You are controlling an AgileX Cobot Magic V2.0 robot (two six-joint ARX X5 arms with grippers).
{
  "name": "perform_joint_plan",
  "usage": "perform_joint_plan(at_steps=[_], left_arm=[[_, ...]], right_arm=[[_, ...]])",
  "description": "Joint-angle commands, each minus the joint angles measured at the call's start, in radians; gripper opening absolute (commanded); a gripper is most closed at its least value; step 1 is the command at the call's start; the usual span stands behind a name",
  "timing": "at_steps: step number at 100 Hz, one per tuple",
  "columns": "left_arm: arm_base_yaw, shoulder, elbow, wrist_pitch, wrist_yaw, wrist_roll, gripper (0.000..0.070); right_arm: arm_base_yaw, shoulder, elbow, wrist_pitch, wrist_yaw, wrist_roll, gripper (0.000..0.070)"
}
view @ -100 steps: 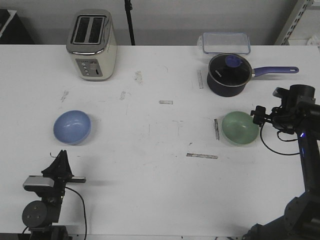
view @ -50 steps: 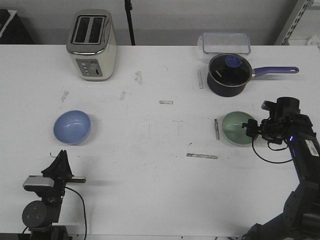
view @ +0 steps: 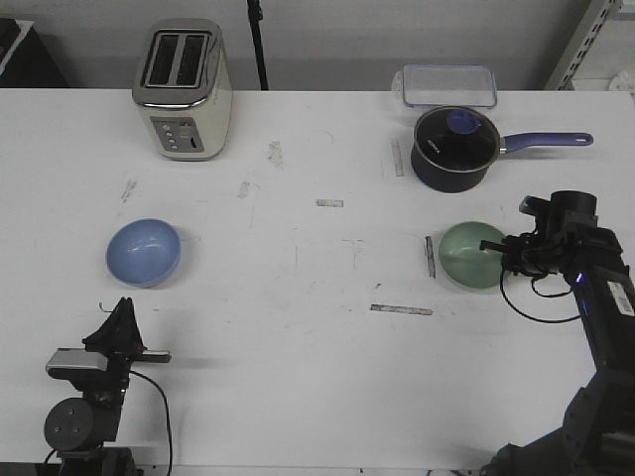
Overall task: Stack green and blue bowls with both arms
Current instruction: 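Drag the green bowl with the right gripper toward the table center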
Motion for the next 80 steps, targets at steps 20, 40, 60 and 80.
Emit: perform_joint_plan(at_steps=[20,40,60,80], left_arm=[[-0.002,-0.002,-0.022,0.012,-0.002,0.004,0.0002],[-0.002,-0.002,-0.022,0.012,-0.002,0.004,0.0002],[-0.002,-0.002,-0.022,0.012,-0.002,0.004,0.0002],[-0.002,-0.002,-0.022,0.012,-0.002,0.004,0.0002]], right_arm=[[0.153,-0.092,0.031,0.010,-0.033,0.050,0.0008],[0.389,-0.081,0.031,0.051,-0.020,0.223,0.0007],[0.634,-0.020,0.031,0.117,0.039,0.459,0.0007],[0.782,0.039,0.031,0.193,0.140,0.594,0.0007]])
